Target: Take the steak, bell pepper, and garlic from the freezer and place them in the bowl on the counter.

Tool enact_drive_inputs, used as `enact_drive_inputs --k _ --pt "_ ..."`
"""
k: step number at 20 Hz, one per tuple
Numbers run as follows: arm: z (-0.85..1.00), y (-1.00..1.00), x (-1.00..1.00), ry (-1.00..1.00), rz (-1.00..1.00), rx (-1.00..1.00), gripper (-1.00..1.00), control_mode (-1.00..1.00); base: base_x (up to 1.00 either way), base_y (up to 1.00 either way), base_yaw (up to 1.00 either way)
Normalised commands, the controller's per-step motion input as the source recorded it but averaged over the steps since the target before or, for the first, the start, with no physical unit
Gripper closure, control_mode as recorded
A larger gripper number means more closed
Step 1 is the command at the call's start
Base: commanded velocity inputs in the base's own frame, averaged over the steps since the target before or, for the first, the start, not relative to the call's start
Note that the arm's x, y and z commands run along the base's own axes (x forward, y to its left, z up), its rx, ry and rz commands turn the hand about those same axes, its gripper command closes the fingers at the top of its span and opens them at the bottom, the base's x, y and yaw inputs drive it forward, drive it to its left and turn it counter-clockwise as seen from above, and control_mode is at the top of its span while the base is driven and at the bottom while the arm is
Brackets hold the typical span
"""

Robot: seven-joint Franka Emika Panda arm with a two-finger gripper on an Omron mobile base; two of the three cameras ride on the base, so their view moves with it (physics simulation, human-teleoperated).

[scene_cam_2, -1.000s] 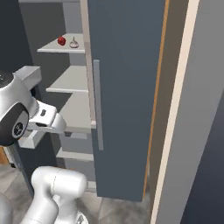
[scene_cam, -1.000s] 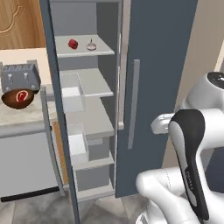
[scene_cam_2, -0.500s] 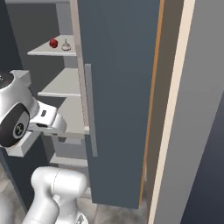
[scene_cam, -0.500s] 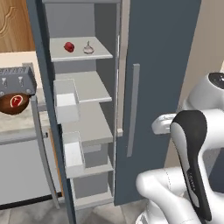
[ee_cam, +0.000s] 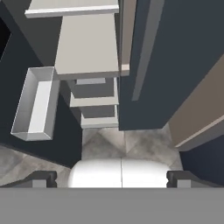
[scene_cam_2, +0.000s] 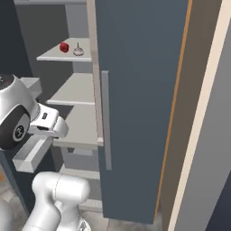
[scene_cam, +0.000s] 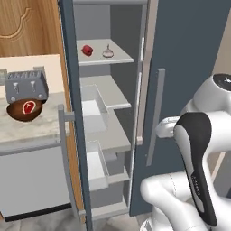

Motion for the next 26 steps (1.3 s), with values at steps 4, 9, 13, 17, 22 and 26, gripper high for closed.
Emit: enact_drive_inputs --k 4,9,13,17,22,26 --pt "0.00 0.00 0.00 0.00 0.00 0.00 -1.00 1.00 0.42 0.05 0.00" --pt "0.00 0.00 0.00 0.00 0.00 0.00 -1.00 1.00 0.51 0.08 0.00" --pt "0.00 0.00 0.00 0.00 0.00 0.00 -1.00 1.00 0.44 0.14 0.00" --pt "0.00 0.00 0.00 0.00 0.00 0.00 -1.00 1.00 0.35 0.18 0.00" --pt "0.00 0.00 0.00 0.00 0.00 0.00 -1.00 1.00 0.24 0.30 0.00" --pt "0.00 0.00 0.00 0.00 0.00 0.00 -1.00 1.00 0.33 0.33 0.00"
